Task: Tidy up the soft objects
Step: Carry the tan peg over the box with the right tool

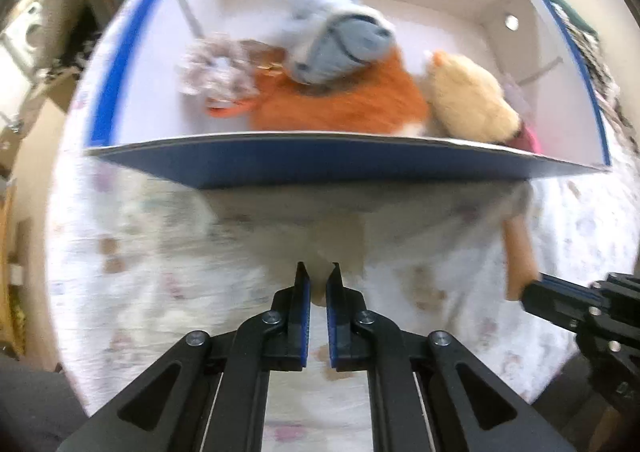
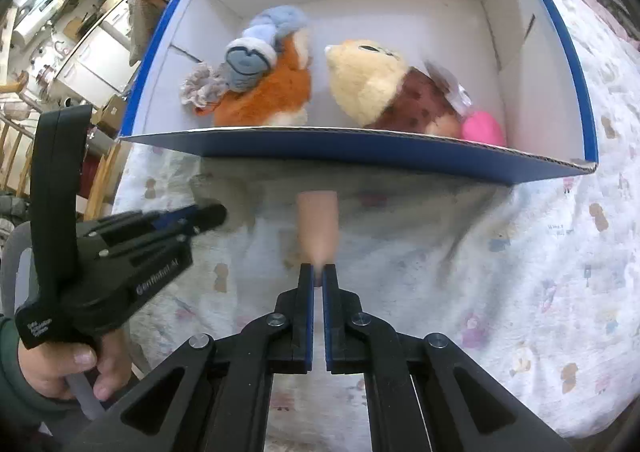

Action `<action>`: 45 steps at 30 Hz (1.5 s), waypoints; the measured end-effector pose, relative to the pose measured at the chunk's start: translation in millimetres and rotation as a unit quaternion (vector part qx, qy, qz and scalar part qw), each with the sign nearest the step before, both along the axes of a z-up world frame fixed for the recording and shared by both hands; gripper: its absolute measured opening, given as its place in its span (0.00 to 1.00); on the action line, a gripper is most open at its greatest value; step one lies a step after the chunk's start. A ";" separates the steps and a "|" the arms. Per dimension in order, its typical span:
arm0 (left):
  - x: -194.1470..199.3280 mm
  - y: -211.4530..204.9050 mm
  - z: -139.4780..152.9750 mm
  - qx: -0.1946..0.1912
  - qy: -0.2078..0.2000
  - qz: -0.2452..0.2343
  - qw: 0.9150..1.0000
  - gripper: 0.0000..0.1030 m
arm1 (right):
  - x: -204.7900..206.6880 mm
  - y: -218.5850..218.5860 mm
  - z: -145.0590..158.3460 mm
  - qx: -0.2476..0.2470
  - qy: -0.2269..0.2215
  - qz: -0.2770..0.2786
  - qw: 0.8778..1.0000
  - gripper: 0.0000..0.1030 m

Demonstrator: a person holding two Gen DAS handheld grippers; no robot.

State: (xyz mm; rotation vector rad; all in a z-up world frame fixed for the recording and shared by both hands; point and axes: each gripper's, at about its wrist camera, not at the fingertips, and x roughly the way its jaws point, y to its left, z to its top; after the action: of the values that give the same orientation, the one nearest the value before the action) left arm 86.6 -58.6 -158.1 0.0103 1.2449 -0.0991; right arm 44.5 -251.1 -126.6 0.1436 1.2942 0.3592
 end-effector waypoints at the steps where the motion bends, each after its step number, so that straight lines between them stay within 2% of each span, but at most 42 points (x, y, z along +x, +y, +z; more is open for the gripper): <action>1: 0.0 2.7 2.0 0.006 -0.001 0.008 1.000 0.06 | -0.6 1.7 1.3 0.000 -0.002 0.002 1.000 0.05; 6: -7.8 22.1 12.2 0.022 -0.012 0.030 0.999 0.07 | -1.7 9.8 8.1 0.000 -0.012 0.006 1.000 0.05; 18: -37.7 49.8 39.1 0.029 -0.040 0.084 0.995 0.07 | -3.6 14.3 21.2 0.010 -0.038 0.007 0.999 0.05; 21: -49.4 51.8 52.2 0.045 -0.055 0.092 0.993 0.07 | -5.3 13.1 30.6 0.017 -0.053 0.007 0.998 0.05; 26: -65.0 61.3 98.5 0.055 -0.103 0.121 0.986 0.07 | -13.5 6.8 55.5 0.025 -0.103 -0.004 0.994 0.05; 33: -64.5 59.3 162.7 0.065 -0.204 0.113 0.970 0.07 | -26.0 -0.3 106.3 0.040 -0.219 -0.030 0.974 0.05; 38: -43.9 64.4 192.2 0.038 -0.241 0.116 0.963 0.07 | -22.1 -1.2 142.6 0.052 -0.285 -0.042 0.956 0.05; 42: -24.7 64.5 205.6 0.036 -0.271 0.111 0.955 0.07 | -12.2 0.1 167.6 0.052 -0.334 -0.049 0.940 0.05; 45: -5.0 64.8 209.6 0.026 -0.281 0.109 0.953 0.07 | 4.3 -0.6 178.9 0.051 -0.355 -0.054 0.932 0.05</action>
State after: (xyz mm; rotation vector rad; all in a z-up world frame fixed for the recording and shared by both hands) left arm 81.6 6.2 51.5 -0.0510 0.6717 0.1227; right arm 48.8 -251.7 52.4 0.1537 0.5489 0.3408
